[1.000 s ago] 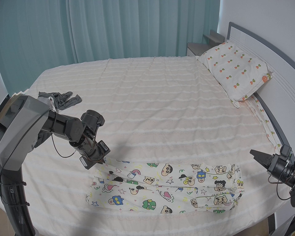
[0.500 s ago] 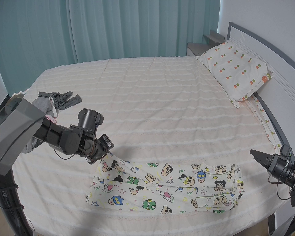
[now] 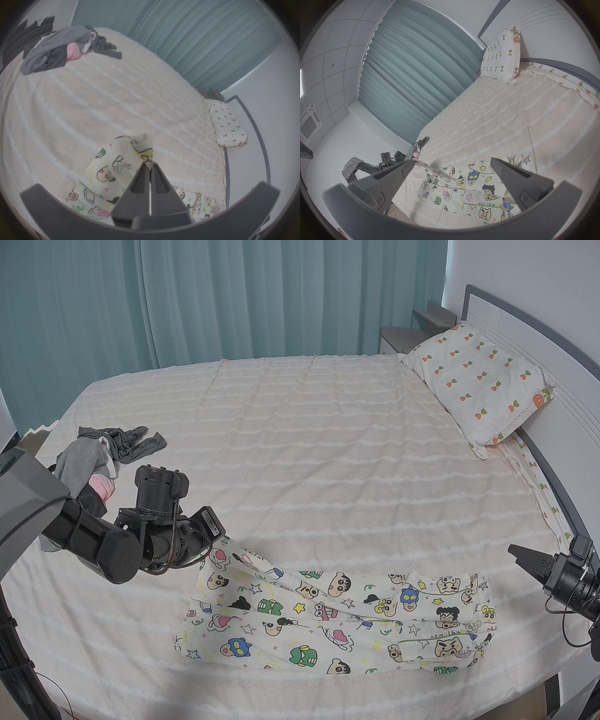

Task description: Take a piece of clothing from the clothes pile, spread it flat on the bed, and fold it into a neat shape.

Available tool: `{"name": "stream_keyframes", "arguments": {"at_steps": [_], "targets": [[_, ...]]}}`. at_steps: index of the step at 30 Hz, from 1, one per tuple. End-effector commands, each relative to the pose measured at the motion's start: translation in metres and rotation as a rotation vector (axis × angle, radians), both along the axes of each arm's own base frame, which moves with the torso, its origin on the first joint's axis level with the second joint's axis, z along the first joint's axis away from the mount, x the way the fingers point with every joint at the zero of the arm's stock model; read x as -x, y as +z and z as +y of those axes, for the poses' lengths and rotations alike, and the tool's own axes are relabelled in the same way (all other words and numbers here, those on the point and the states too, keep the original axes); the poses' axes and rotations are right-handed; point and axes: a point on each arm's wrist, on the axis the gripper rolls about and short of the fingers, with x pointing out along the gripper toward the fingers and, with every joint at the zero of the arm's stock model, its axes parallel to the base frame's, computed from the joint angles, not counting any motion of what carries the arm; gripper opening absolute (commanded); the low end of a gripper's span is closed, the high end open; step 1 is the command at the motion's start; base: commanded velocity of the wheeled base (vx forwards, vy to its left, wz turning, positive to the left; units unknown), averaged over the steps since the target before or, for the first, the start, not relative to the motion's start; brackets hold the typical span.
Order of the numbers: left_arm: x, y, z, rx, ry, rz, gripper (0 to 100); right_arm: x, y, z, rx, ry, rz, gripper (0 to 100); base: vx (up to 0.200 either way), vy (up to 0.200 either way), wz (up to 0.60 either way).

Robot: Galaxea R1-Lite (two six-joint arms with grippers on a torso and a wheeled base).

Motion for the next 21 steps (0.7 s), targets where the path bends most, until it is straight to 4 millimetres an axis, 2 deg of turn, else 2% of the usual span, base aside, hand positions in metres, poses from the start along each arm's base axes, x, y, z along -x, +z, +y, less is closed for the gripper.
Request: {"name": "stream_keyframes", "arguments": {"at_steps": [1, 2, 5, 6, 8, 12, 21], "targets": [[0.016, -0.016, 0.008, -0.044, -0.041, -0.019, 0, 0.003, -0.003, 0.001, -0.004, 0.001, 0.019, 100, 0.000, 0.000, 0.00], [0.016, -0.016, 0.008, -0.047, -0.043, -0.020, 0, 0.003, -0.003, 0.001, -0.004, 0.001, 0.019, 100, 0.000, 0.000, 0.00], [0.027, -0.037, 0.013, -0.069, -0.052, -0.005, 0, 0.003, -0.003, 0.001, -0.004, 0.002, 0.019, 100, 0.000, 0.000, 0.00], [0.027, -0.037, 0.013, -0.069, -0.052, -0.005, 0, 0.003, -0.003, 0.001, -0.005, 0.002, 0.020, 100, 0.000, 0.000, 0.00], [0.032, -0.052, 0.014, -0.077, -0.053, 0.011, 0, 0.003, -0.003, 0.001, -0.005, 0.000, 0.020, 100, 0.000, 0.000, 0.00], [0.036, -0.059, 0.017, -0.071, -0.047, -0.010, 0, 0.003, -0.003, 0.001, -0.005, 0.000, 0.020, 100, 0.000, 0.000, 0.00], [0.062, -0.093, 0.028, -0.075, -0.040, 0.007, 0, 0.003, -0.003, 0.001, -0.005, 0.002, 0.020, 100, 0.000, 0.000, 0.00]]}}
